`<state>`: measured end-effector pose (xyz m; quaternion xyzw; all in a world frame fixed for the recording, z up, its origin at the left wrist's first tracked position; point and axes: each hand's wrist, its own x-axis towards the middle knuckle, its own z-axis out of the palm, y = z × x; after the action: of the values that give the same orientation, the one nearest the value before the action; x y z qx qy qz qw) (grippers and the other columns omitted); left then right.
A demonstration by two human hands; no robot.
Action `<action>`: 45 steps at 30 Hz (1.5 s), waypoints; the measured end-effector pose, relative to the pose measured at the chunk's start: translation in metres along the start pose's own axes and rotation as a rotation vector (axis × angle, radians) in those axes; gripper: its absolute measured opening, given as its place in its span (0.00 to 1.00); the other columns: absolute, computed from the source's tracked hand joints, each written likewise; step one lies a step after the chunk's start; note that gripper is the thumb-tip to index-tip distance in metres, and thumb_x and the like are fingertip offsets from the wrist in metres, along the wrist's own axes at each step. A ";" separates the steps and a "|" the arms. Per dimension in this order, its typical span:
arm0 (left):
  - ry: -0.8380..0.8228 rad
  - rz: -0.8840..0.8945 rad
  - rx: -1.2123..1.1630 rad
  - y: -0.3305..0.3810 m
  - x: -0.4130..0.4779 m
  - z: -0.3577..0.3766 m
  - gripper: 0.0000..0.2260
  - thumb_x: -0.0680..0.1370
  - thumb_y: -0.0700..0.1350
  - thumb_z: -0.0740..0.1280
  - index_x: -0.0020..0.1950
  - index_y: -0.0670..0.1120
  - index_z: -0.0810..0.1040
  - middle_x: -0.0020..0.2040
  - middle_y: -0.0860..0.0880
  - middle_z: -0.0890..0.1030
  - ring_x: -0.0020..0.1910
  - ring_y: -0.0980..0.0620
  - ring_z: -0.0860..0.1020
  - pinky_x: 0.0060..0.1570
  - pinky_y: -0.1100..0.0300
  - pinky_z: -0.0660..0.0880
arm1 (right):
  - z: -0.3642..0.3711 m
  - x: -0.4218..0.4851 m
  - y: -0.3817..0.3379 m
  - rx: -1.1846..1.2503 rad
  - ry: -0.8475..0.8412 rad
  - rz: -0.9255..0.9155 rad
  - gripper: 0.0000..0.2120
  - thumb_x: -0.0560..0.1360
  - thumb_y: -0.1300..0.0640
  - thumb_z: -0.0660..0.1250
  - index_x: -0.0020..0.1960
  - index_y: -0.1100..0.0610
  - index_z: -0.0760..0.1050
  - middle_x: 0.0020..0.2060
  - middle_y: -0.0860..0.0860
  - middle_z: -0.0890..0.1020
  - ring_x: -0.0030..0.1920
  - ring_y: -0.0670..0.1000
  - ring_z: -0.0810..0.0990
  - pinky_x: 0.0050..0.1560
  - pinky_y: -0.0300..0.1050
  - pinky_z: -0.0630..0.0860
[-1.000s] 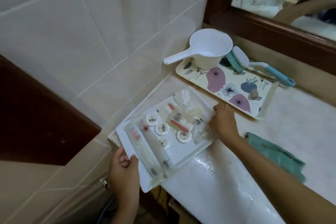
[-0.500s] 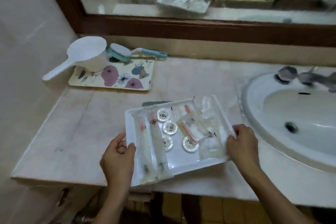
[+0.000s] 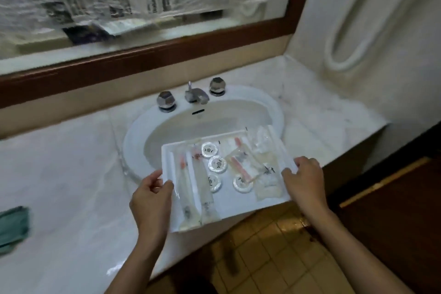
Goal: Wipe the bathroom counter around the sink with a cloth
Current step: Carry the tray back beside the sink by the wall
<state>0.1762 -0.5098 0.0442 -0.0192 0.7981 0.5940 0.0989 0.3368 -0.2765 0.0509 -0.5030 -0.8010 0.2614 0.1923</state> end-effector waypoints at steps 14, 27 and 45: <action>-0.263 0.074 0.079 0.079 0.062 0.255 0.23 0.68 0.39 0.61 0.59 0.55 0.80 0.43 0.56 0.82 0.43 0.52 0.81 0.48 0.45 0.80 | -0.043 0.237 0.087 -0.007 0.001 0.191 0.18 0.70 0.70 0.60 0.59 0.66 0.74 0.55 0.61 0.71 0.56 0.61 0.72 0.53 0.47 0.71; -0.091 0.174 0.441 0.108 0.174 0.425 0.20 0.77 0.35 0.56 0.70 0.40 0.69 0.64 0.38 0.69 0.58 0.38 0.73 0.57 0.48 0.71 | 0.023 0.467 0.071 -0.098 -0.265 0.158 0.12 0.73 0.58 0.63 0.54 0.63 0.71 0.59 0.60 0.67 0.63 0.60 0.65 0.57 0.51 0.72; -0.075 0.062 0.800 0.123 0.232 0.515 0.31 0.71 0.40 0.68 0.72 0.43 0.62 0.66 0.40 0.69 0.63 0.37 0.70 0.58 0.46 0.65 | 0.097 0.600 0.055 -0.077 -0.159 -0.034 0.17 0.76 0.53 0.62 0.60 0.61 0.71 0.63 0.57 0.70 0.64 0.59 0.64 0.62 0.51 0.61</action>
<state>0.0003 0.0365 -0.0234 0.0667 0.9624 0.2393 0.1098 0.0683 0.2654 -0.0326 -0.4741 -0.8316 0.2663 0.1128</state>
